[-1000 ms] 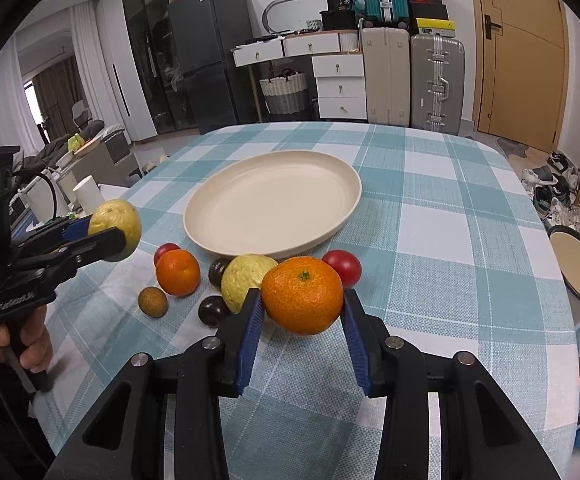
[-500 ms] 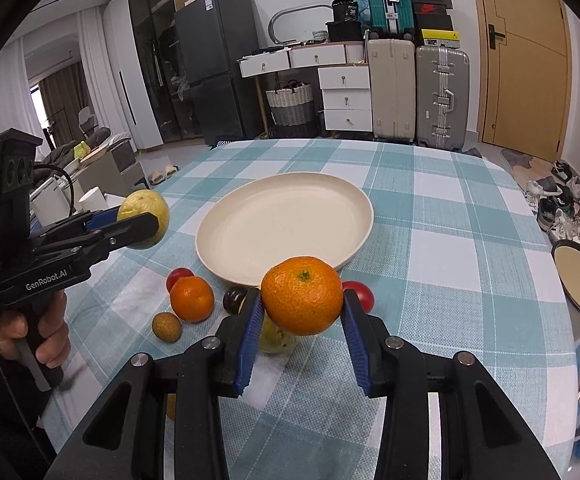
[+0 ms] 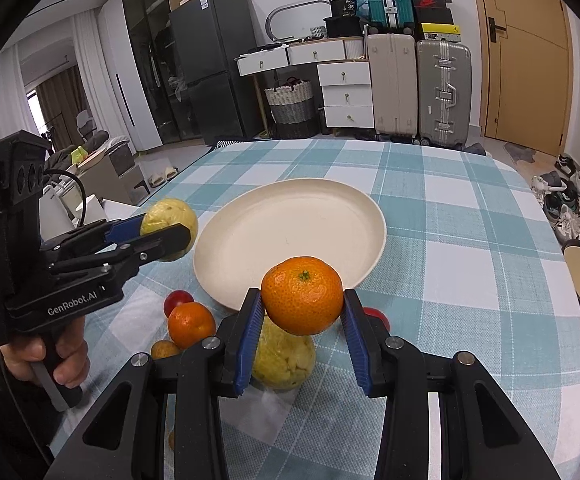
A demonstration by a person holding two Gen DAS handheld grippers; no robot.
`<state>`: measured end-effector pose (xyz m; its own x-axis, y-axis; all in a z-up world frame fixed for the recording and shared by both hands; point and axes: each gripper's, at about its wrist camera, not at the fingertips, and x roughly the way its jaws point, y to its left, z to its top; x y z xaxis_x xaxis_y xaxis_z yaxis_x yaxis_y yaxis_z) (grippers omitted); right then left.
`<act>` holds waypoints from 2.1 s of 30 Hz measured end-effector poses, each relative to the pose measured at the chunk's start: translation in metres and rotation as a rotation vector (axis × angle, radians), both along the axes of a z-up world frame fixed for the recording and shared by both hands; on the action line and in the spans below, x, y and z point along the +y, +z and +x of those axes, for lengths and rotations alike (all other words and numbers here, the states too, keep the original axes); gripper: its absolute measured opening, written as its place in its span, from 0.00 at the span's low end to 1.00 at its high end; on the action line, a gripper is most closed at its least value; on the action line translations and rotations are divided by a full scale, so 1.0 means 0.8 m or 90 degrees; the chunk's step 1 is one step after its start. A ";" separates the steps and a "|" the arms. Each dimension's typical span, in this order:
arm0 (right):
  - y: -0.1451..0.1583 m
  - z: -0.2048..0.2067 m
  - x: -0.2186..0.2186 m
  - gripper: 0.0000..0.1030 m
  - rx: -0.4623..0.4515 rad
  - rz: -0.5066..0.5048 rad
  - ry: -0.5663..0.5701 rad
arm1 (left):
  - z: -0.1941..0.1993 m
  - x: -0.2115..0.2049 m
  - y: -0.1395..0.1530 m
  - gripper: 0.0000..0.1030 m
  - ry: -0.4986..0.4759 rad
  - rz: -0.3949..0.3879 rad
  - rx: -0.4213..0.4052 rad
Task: Organize fruits
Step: 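Lift both held fruits and carry them over the cream plate, then lower the citrus onto the plate and open the left gripper while the right releases the orange, then move both open grippers back toward the fruits beside the plate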
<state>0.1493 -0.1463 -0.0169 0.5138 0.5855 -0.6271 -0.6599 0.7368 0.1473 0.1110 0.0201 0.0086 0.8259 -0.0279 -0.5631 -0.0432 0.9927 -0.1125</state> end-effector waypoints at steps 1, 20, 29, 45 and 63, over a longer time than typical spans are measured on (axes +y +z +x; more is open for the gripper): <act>0.000 0.002 0.003 0.39 0.002 0.001 0.002 | 0.003 0.000 -0.001 0.44 0.000 0.002 0.001; -0.014 0.033 0.044 0.39 0.031 -0.016 0.010 | 0.040 -0.003 -0.020 0.44 -0.012 0.006 0.031; -0.024 0.042 0.057 0.39 0.043 -0.030 0.010 | 0.048 0.000 -0.029 0.44 -0.009 0.007 0.042; -0.018 0.035 0.050 0.57 0.014 -0.041 0.000 | 0.046 0.008 -0.030 0.44 0.001 -0.009 0.037; -0.009 0.009 -0.004 1.00 0.015 -0.017 -0.053 | -0.015 0.012 0.003 1.00 0.025 0.015 0.010</act>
